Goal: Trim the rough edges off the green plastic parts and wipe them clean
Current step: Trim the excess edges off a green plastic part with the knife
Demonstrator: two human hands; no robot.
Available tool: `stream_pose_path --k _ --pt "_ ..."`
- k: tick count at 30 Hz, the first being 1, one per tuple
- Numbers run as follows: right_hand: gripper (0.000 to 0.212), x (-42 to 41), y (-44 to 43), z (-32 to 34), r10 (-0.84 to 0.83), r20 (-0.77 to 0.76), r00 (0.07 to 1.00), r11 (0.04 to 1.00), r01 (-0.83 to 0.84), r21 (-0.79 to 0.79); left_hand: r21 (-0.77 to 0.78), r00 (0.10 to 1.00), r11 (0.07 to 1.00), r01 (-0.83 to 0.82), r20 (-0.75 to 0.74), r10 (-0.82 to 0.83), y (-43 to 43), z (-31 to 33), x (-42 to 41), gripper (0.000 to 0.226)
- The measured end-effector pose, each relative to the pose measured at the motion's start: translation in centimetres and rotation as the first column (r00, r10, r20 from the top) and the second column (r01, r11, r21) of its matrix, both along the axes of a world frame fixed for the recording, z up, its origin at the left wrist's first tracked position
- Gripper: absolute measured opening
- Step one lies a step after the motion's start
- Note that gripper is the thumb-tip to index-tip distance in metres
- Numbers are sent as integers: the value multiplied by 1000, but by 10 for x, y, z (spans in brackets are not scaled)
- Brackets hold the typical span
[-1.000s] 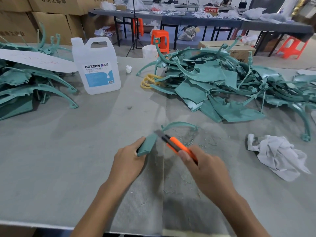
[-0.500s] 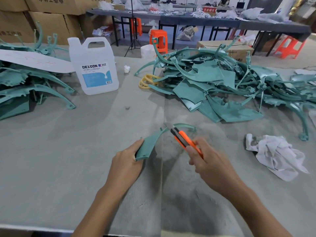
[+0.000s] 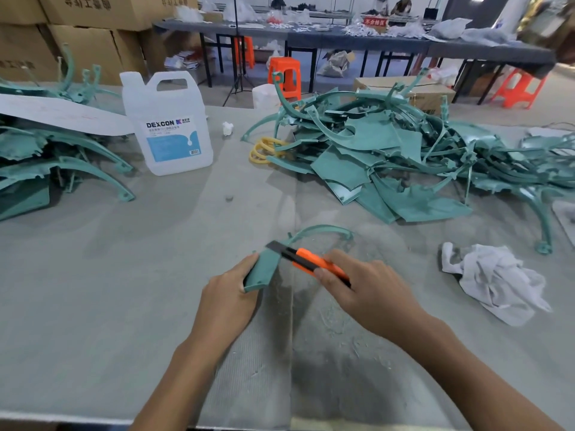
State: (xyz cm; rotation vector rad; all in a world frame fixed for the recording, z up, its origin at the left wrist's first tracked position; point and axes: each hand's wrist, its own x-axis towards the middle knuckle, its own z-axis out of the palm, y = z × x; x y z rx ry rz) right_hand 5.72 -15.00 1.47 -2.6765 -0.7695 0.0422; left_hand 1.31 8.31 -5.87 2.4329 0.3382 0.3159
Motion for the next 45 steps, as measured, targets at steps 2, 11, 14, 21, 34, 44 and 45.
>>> stream_pose_path --k 2,11,14,21,34,44,45 --pt "25 25 -1 -3 -51 38 998 999 51 -8 3 1000 1000 0 -18 0 -1 1 -1 53" --pt "31 110 -60 0 -426 32 904 836 408 -366 -73 1000 997 9 -1 -9 3 5 -2 39" --pt "23 71 -45 -13 -374 -145 916 917 389 91 -115 999 993 35 31 -31 6 8 0 26" --pt "26 -31 34 -46 -45 -225 973 864 151 480 -194 1000 981 7 4 -6 13 10 8 17" --pt "33 81 -30 -50 -568 -78 819 823 566 -43 -174 1000 985 -9 4 10 2 15 2 15" --pt "31 47 9 -27 -337 -139 931 899 362 248 -174 998 983 -58 -49 50 4 18 6 34" --pt "33 50 11 -26 -339 -154 928 903 367 225 -167 998 985 -45 -42 38 3 18 5 27"
